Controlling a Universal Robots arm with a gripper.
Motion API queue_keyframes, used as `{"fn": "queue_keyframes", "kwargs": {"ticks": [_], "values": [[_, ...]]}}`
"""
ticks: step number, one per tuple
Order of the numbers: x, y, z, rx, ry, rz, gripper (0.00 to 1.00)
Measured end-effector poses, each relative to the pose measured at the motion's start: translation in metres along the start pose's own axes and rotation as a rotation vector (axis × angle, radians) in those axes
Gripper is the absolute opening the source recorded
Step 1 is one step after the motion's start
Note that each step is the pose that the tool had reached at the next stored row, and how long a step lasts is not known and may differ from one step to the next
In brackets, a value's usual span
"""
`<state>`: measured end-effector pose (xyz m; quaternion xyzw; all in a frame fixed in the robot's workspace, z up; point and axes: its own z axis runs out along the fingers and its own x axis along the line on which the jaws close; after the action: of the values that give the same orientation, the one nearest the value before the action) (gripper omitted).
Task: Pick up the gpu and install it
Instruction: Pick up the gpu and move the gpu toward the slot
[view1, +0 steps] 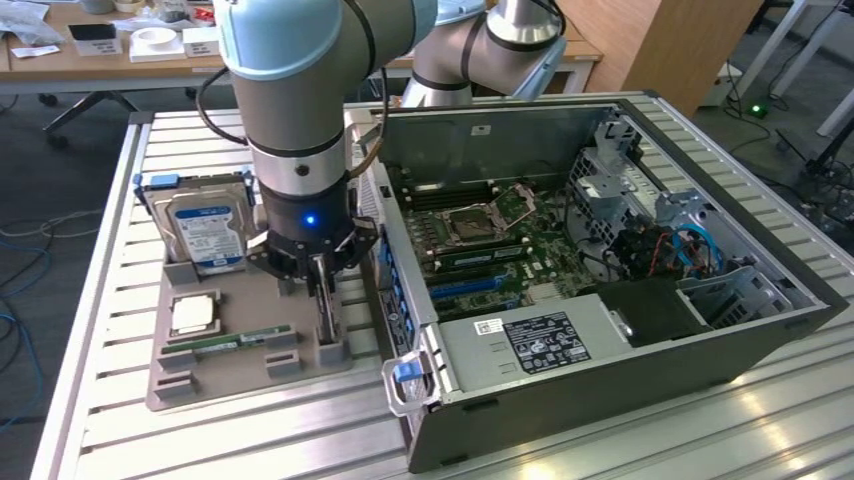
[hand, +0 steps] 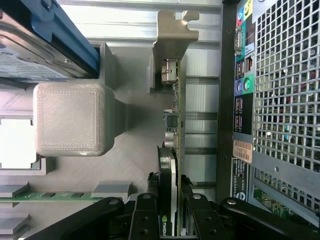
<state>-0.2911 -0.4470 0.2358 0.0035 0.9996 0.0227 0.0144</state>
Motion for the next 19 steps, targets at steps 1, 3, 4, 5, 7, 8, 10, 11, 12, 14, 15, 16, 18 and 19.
{"fn": "queue_keyframes", "kwargs": {"ticks": [1,3,4,5,7,8,10,11,12,14,15,16,18,19], "values": [[0.000,0.0001,-0.0024,0.0000,0.0000,0.000,0.27],[0.000,0.0004,-0.0078,0.0000,0.0000,0.000,0.27],[0.000,0.0005,-0.0111,0.0000,0.0001,0.000,0.27],[0.000,0.0007,-0.0143,0.0000,0.0001,0.000,0.27],[-0.001,0.0010,-0.0214,-0.0001,0.0000,0.000,0.27],[-0.001,0.0012,-0.0256,0.0000,0.0000,0.000,0.27],[-0.001,0.0016,-0.0340,0.0000,0.0000,0.000,0.27],[-0.001,0.0018,-0.0389,0.0001,0.0001,0.000,0.27],[-0.001,0.0020,-0.0433,0.0000,0.0000,0.000,0.27],[-0.001,0.0024,-0.0523,0.0000,0.0000,0.000,0.27],[-0.002,0.0026,-0.0568,0.0001,0.0001,0.000,0.27],[-0.002,0.0028,-0.0613,0.0000,0.0000,0.000,0.27],[-0.002,0.0032,-0.0705,0.0000,0.0000,0.000,0.27],[-0.002,0.0034,-0.0750,0.0000,0.0000,0.000,0.27]]}}
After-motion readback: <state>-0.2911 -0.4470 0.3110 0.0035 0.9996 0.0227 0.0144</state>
